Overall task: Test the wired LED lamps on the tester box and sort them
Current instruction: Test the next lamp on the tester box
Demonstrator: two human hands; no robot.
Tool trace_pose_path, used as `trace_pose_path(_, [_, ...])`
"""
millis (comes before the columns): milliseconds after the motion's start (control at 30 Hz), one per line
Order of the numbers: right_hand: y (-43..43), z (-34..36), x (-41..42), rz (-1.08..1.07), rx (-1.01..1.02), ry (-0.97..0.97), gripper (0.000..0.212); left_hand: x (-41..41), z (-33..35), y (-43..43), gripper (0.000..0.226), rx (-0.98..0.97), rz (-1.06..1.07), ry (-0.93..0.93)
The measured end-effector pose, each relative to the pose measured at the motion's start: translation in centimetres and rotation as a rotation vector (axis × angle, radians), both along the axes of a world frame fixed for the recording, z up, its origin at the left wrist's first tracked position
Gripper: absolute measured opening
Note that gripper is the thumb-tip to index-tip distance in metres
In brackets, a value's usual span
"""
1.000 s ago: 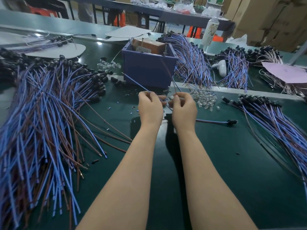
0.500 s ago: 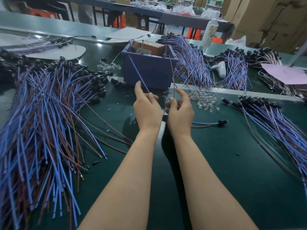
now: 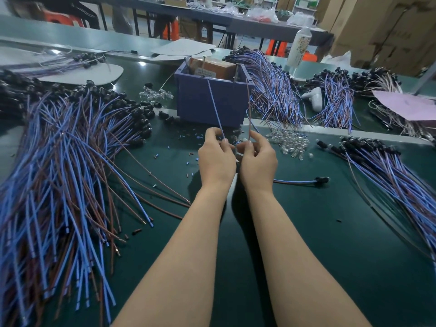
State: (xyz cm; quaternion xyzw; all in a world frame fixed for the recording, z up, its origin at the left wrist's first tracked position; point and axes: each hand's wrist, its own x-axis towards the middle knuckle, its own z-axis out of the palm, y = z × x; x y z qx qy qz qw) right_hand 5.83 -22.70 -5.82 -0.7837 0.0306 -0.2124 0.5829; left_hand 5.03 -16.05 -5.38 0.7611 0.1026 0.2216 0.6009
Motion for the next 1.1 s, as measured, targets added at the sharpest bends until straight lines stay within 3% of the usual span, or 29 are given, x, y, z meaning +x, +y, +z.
trace_pose_path(133, [-0.03, 0.00, -0.08, 0.003, 0.010, 0.002, 0.029, 0.08, 0.10, 0.04, 0.036, -0.026, 0.022, -0.037])
trace_pose_path(267, [0.14, 0.21, -0.27, 0.015, 0.009, -0.007, 0.028, 0.27, 0.29, 0.35, 0.042, -0.004, 0.056, -0.073])
trace_pose_path(533, [0.62, 0.26, -0.52, 0.054, -0.010, -0.002, 0.030, 0.52, 0.24, 0.86, 0.040, -0.057, 0.088, -0.074])
trace_pose_path(767, [0.69, 0.28, -0.44, 0.050, 0.015, 0.026, 0.031, 0.46, 0.21, 0.43, 0.017, -0.041, 0.054, -0.037])
trace_pose_path(933, [0.82, 0.18, -0.27, 0.041, 0.009, 0.038, 0.029, 0.42, 0.02, 0.57, 0.026, 0.138, 0.036, 0.080])
trace_pose_path(1100, [0.97, 0.34, -0.34, 0.031, 0.068, -0.001, 0.028, 0.30, 0.30, 0.69, 0.028, 0.054, 0.074, 0.034])
